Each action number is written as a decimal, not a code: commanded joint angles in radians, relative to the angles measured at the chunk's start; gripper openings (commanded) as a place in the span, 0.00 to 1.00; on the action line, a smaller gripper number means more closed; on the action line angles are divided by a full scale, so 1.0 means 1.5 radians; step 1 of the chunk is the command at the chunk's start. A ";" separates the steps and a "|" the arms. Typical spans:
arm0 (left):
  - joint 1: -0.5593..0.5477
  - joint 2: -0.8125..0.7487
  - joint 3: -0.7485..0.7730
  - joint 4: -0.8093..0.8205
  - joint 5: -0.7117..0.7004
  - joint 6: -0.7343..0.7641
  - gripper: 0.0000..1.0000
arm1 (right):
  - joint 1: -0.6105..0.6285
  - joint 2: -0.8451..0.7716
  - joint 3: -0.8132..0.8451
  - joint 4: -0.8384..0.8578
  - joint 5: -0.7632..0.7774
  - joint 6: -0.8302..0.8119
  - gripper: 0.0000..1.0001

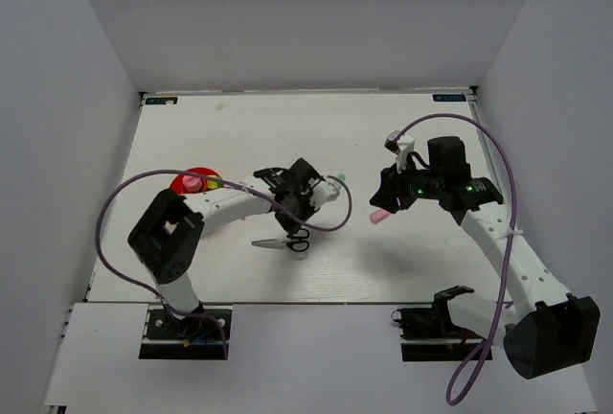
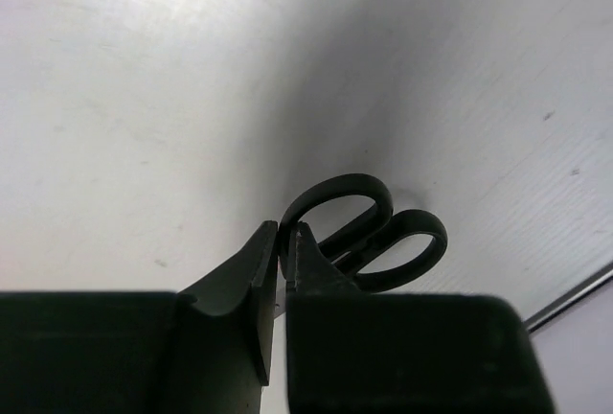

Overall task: Sort the stationery into containers
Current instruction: Pick up the scissors from the center of the board, then place the scissors in the storage box.

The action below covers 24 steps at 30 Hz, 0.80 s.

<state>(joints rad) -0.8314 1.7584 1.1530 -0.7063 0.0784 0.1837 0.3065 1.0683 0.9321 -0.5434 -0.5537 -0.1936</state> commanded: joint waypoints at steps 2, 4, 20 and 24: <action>0.040 -0.129 0.013 0.051 0.072 -0.060 0.00 | -0.005 -0.016 -0.009 0.011 -0.014 -0.007 0.48; 0.059 -0.172 0.017 0.064 0.090 -0.084 0.00 | -0.006 -0.016 -0.009 0.010 -0.015 -0.009 0.48; 0.397 -0.507 -0.057 0.218 0.074 -0.346 0.00 | -0.006 -0.013 -0.013 0.010 -0.030 -0.009 0.48; 0.516 -0.577 -0.101 0.263 0.022 -0.414 0.00 | -0.007 -0.009 -0.013 0.008 -0.034 -0.008 0.48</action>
<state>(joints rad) -0.1524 0.9413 1.0443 -0.3897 0.1825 -0.3176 0.3012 1.0637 0.9180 -0.5438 -0.5770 -0.1944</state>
